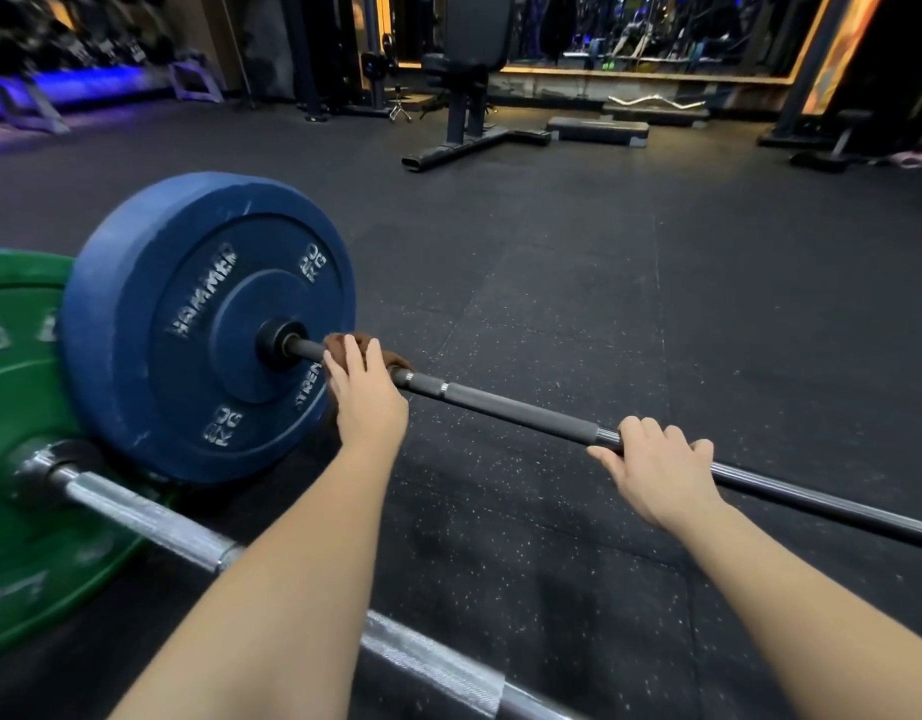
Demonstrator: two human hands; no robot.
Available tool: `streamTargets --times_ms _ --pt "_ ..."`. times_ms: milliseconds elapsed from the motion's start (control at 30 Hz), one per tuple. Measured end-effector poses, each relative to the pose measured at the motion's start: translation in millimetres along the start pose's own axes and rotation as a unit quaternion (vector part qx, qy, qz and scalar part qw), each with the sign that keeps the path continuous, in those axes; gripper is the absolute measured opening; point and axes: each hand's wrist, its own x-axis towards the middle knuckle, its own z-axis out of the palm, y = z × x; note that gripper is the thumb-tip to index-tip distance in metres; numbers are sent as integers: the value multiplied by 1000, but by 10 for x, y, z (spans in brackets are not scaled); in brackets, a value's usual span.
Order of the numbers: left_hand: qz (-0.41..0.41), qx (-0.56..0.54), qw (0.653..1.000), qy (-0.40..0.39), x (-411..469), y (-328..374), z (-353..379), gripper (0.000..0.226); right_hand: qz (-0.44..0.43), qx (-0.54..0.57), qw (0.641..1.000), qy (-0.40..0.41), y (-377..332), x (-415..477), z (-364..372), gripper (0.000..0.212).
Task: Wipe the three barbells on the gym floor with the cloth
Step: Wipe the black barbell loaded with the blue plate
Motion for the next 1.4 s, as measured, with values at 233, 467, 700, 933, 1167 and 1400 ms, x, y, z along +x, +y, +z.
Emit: streamTargets --times_ms 233,467,700,933,1167,1400 --pt "46 -14 999 8 -233 136 -4 82 2 -2 1000 4 -3 -2 -2 48" --pt "49 26 998 -11 360 -314 -261 48 8 -11 999 29 -21 -38 49 49" --pt "-119 65 985 -111 663 -361 -485 54 4 2 1000 18 5 -45 42 49" --pt "-91 66 993 -46 187 -48 -293 44 -4 -4 1000 -6 14 -30 -27 49" --pt "-44 33 998 -8 272 -346 -291 36 -1 9 1000 -11 24 -18 -24 49" --pt "-233 -153 959 50 345 -373 -537 34 3 1 1000 1 7 -38 -7 50"
